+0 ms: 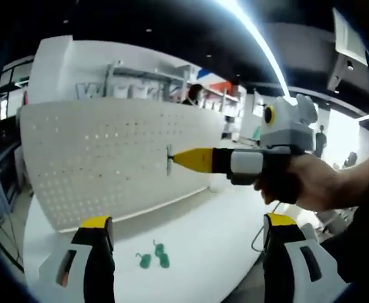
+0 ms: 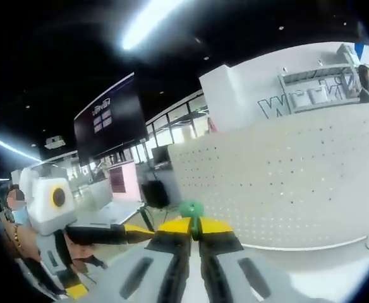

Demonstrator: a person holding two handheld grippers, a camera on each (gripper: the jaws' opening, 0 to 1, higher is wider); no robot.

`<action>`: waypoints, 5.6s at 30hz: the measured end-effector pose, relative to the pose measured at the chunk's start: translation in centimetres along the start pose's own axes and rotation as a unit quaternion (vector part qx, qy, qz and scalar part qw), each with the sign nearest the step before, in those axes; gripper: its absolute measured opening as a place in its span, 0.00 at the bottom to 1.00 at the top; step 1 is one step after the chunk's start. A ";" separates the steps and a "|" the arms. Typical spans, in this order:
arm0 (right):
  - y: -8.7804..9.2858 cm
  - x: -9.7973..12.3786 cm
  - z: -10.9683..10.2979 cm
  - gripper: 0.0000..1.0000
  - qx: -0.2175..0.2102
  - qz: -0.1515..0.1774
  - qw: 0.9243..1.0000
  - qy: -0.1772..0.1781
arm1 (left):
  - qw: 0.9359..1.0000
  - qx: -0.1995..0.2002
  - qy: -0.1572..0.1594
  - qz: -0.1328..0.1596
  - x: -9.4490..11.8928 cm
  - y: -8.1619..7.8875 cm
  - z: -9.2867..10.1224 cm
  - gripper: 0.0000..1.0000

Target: Insert the hook assembly into the mounting plate slot until the hook locks in place.

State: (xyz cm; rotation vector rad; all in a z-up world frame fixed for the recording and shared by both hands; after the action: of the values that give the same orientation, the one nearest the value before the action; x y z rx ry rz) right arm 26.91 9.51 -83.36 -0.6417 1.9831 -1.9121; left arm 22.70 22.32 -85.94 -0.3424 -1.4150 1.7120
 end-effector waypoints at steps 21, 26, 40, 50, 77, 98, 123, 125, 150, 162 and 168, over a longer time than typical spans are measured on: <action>-2.3 -2.8 7.7 0.01 0.013 0.044 0.992 0.119 | 0.999 0.004 -0.036 -0.011 1.3 0.3 -1.1 1.00; -2.1 -3.6 9.7 0.01 0.022 0.042 0.989 0.141 | 0.999 0.014 -0.050 -0.006 1.6 0.5 -1.8 1.00; -4.4 -5.0 14.2 0.01 0.045 0.081 0.970 0.225 | 0.998 0.019 -0.051 -0.024 1.1 1.4 -2.2 1.00; -5.3 -6.4 15.3 0.01 0.049 0.091 0.964 0.246 | 0.998 0.012 -0.053 -0.041 0.9 1.9 -2.3 0.99; -4.2 -8.7 17.0 0.01 0.069 0.070 0.954 0.282 | 0.995 0.019 -0.074 -0.061 1.2 2.6 -3.6 0.95; -3.8 -7.9 16.5 0.12 0.033 0.062 0.961 0.267 | 0.994 0.020 -0.076 -0.075 1.1 3.1 -3.9 0.93; -5.7 2.2 14.7 0.29 0.023 0.108 0.961 0.255 | 0.996 0.004 -0.053 -0.067 0.1 2.6 -1.6 0.96; -4.9 2.9 14.4 0.29 0.027 0.096 0.962 0.254 | 0.996 0.004 -0.052 -0.068 0.1 2.6 -1.5 0.96; -0.3 3.3 9.3 0.31 0.072 0.008 0.985 0.158 | 0.996 -0.006 -0.062 -0.070 1.5 2.3 -2.0 0.96; 3.6 4.0 7.3 0.35 0.097 -0.059 0.987 0.111 | 0.995 0.003 -0.075 -0.066 2.4 2.4 -2.5 0.97; 5.5 5.1 6.2 0.38 0.079 -0.086 0.989 0.091 | 0.994 0.003 -0.084 -0.064 2.8 2.4 -2.8 0.97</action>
State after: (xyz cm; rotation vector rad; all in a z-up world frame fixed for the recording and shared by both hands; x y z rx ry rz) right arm 25.17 1.62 -88.81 -0.6325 1.9086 -2.2780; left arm 21.90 26.29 -88.18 -0.1029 -1.5178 1.6722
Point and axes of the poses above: the point that each gripper's makers call its tool centre point, and the gripper's own axes: x roughly backward along the fingers, z roughly to its right, y roughly out of its underside, the point moved 7 cm from there along x, roughly backward along the fingers, and after that the axes turned 11 degrees about x, right-handed, at the moved point
